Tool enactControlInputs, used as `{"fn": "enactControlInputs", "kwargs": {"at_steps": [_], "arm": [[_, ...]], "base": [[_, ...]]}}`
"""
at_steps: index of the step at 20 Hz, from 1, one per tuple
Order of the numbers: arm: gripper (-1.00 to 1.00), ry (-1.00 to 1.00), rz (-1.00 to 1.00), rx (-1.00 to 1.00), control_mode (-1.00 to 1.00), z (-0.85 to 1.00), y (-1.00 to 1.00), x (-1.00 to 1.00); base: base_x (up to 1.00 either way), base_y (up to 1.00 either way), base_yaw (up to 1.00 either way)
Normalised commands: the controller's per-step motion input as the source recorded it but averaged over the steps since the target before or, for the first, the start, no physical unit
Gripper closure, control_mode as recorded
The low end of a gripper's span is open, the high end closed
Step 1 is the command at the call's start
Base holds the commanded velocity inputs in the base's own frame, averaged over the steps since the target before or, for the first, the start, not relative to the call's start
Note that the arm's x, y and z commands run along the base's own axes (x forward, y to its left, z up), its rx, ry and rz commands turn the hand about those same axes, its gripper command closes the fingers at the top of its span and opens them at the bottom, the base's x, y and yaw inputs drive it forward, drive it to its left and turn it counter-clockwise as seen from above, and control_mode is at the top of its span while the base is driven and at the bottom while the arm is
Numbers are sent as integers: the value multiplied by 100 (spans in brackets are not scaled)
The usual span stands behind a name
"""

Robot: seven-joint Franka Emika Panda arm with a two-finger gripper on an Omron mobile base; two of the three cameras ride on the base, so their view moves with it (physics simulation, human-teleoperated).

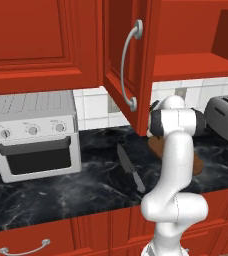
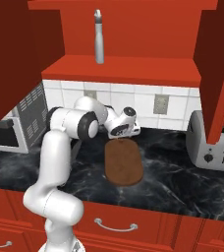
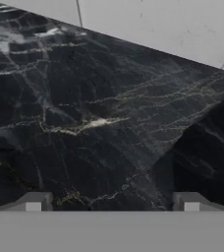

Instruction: Move the cutting board and knife to the sink. Then move spray from the cabinet to the counter.

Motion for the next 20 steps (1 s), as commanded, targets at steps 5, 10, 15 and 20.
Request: {"fn": "enactControlInputs", "kwargs": {"at_steps": [5, 10, 15, 20], "arm": [[-100, 0, 7, 0, -100, -26, -47, -59], [-100, 0, 11, 0, -100, -26, -49, -53], [-100, 0, 11, -1, -100, -27, -49, -63], [-100, 0, 6, -1, -100, -21, -47, -66]], "base": [[0, 0, 0], [0, 0, 0], [0, 0, 0], [0, 0, 0]]}}
